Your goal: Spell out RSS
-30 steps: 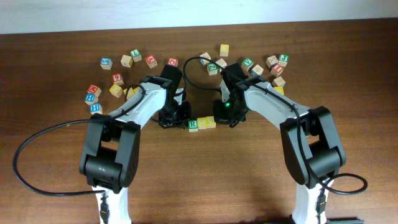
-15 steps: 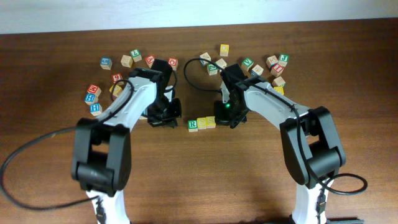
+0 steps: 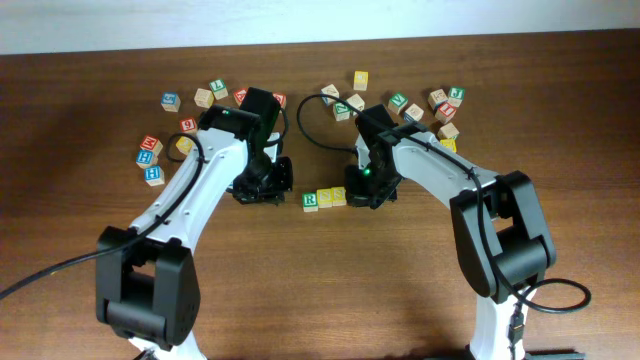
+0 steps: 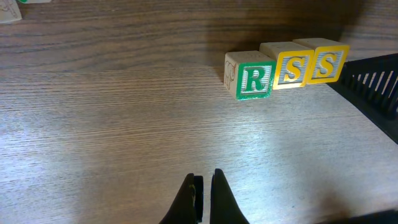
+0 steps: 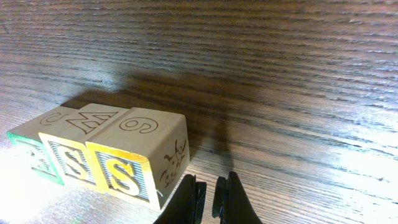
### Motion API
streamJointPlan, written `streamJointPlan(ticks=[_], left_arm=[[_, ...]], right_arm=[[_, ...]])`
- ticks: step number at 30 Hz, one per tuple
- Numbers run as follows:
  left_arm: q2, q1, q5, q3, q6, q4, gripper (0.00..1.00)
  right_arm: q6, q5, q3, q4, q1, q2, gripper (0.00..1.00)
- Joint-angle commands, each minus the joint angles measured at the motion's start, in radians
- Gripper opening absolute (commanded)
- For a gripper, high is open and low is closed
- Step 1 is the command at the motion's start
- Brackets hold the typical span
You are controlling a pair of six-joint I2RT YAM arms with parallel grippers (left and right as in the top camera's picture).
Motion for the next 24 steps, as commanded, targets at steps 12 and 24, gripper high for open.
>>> streamJointPlan(ticks=[12,24], left_arm=[[-0.011,-0.047,0.031,-0.011,-0.011,-0.071,0.00],[-0.004,-0.157,0.012,-0.286,-0.211,0.264,0.00]], right_arm=[[0.008,-0.007,-0.005,0.026,0.007,-0.003,0.04],[0.007,0.001,-0.006,0.024,0.007,-0.003,0.04]])
